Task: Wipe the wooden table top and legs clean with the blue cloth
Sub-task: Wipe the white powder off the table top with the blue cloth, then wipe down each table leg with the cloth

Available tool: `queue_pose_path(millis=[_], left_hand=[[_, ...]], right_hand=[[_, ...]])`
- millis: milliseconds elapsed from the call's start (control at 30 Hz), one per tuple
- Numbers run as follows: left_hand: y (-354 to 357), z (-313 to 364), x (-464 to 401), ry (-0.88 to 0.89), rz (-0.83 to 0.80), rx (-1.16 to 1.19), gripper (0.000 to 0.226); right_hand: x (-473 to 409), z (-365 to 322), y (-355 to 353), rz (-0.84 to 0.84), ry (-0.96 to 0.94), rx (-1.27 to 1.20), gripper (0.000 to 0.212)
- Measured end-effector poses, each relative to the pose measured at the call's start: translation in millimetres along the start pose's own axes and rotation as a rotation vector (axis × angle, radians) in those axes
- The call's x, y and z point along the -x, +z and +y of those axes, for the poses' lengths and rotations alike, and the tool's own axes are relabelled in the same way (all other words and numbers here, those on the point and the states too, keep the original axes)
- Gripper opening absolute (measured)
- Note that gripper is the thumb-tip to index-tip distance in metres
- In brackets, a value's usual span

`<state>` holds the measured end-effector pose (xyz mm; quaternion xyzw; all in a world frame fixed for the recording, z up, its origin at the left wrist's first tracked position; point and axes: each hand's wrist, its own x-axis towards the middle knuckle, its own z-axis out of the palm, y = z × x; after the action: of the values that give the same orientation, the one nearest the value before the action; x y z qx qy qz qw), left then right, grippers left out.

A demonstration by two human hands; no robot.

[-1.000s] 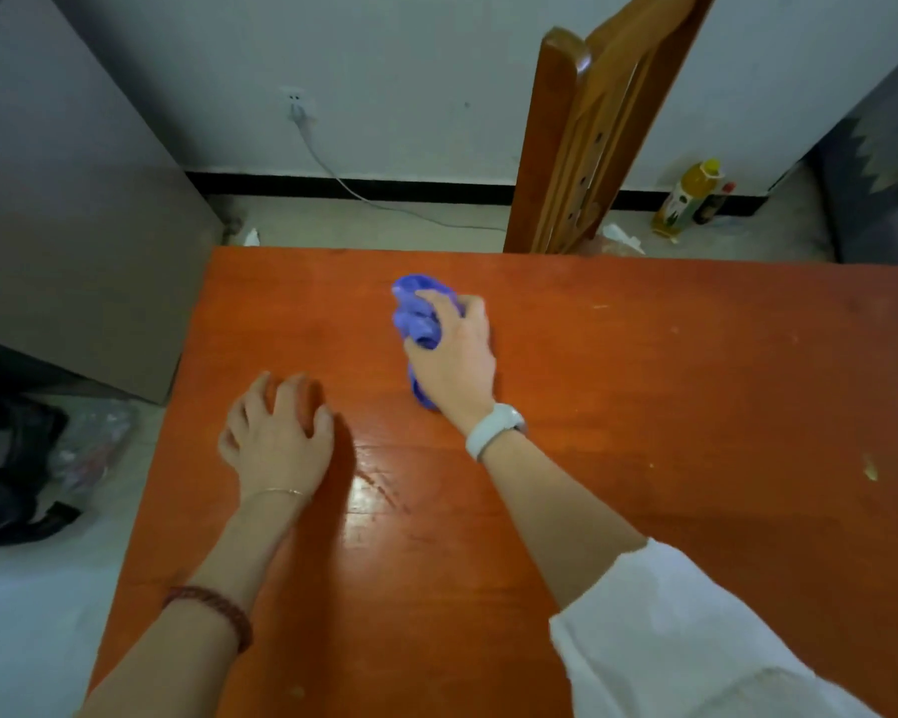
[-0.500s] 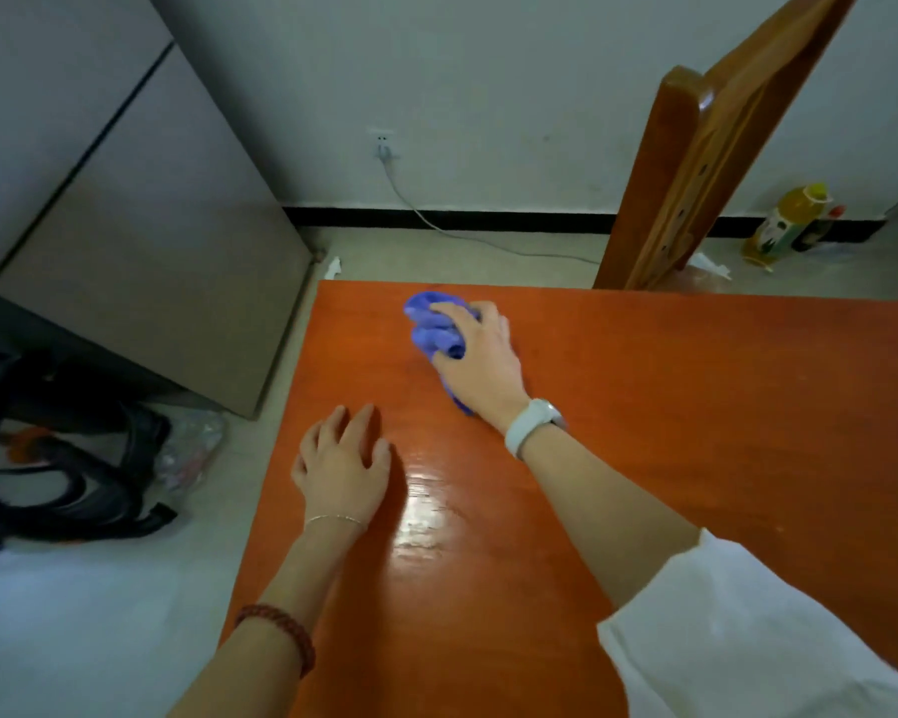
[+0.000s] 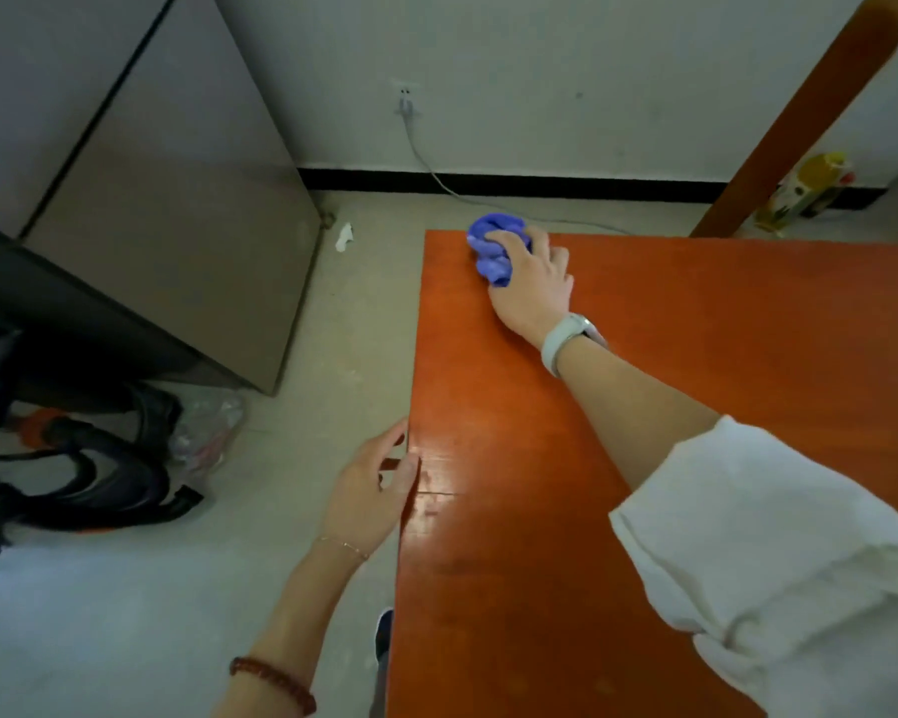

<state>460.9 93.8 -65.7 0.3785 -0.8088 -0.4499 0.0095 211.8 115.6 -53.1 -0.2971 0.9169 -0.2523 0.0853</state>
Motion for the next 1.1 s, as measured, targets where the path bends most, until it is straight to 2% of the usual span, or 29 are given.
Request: queue_pose_path(millis=[100,167,333,433,567,633,800,867,933,1000,1100], left_hand=[[-24,-25,-17,0.033,-0.053,0.014,0.041],[-36,-38,-25,0.027,-0.016,0.009,0.038],[-51,-50,-5,-0.015,0.028,0.08,0.032],[-45,-45,35,-0.032,-0.049,0.148,0.033],[-29,-43,100,-0.06,-0.158,0.212,0.033],[-19,-42,137,-0.095,-0.196,0.304,0.033],[19,-52,226,-0.092,-0.125,0.292,0.038],[35,-60,258,-0.078,-0.072,0.243,0.042],[48,-69,291,-0.071,-0.005,0.178,0.043],[60,-77,326,-0.064,0.061,0.135,0.043],[82,-91,373,-0.038,0.036,0.126,0.041]], right_hand=[[20,-20,13,-0.084,-0.142,-0.003,0.046],[52,-22,17,-0.096,-0.189,-0.016,0.043],[183,-30,21,-0.231,-0.291,-0.068,0.04],[265,-33,24,-0.324,-0.329,-0.044,0.036],[358,-32,18,-0.398,-0.422,-0.059,0.044],[402,-27,16,-0.427,-0.474,-0.073,0.036],[489,5,7,-0.429,-0.549,-0.027,0.034],[523,31,0,-0.482,-0.45,0.002,0.032],[565,61,-7,-0.53,-0.233,-0.066,0.038],[605,84,-15,-0.466,0.012,-0.218,0.047],[637,98,-25,-0.28,0.298,-0.427,0.039]])
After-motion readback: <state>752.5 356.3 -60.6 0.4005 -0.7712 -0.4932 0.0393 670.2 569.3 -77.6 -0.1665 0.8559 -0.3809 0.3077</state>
